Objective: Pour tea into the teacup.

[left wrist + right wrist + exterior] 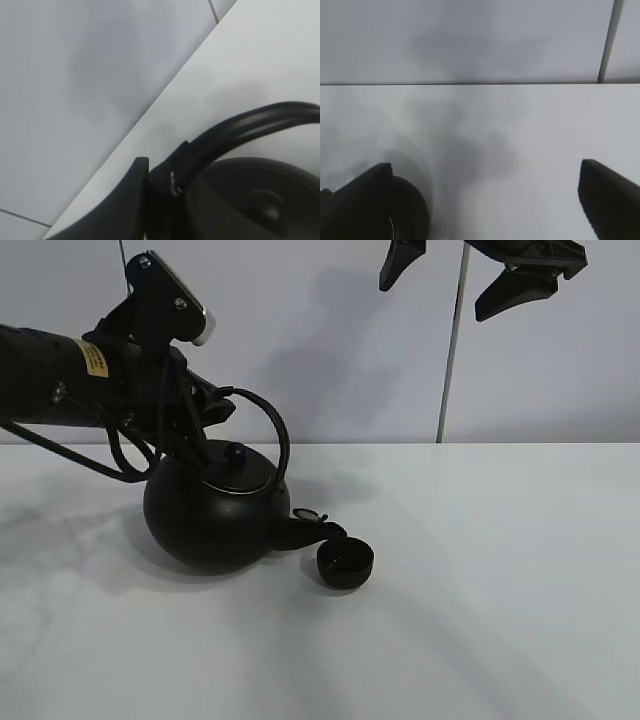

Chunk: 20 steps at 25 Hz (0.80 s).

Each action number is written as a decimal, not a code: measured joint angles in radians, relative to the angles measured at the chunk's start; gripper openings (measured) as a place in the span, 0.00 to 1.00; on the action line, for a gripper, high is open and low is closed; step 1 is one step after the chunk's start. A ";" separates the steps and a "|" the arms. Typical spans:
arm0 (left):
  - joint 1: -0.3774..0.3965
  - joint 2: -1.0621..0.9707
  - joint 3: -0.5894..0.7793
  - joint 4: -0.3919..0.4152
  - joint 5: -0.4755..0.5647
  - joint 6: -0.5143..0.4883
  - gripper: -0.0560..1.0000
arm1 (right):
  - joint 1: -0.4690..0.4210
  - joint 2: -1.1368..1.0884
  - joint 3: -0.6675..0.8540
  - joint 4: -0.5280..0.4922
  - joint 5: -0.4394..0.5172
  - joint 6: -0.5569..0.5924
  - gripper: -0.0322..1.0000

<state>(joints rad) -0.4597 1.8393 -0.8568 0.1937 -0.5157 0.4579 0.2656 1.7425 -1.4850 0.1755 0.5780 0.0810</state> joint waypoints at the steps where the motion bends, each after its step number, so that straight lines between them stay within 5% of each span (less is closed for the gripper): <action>1: 0.000 0.000 0.000 0.000 0.000 0.003 0.16 | 0.000 0.000 0.000 0.000 0.000 0.000 0.70; 20: -0.003 0.000 0.000 -0.003 -0.003 0.058 0.16 | 0.000 0.000 0.000 0.000 0.000 0.000 0.70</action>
<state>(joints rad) -0.4632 1.8393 -0.8568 0.1908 -0.5187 0.5163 0.2656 1.7425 -1.4850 0.1755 0.5780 0.0810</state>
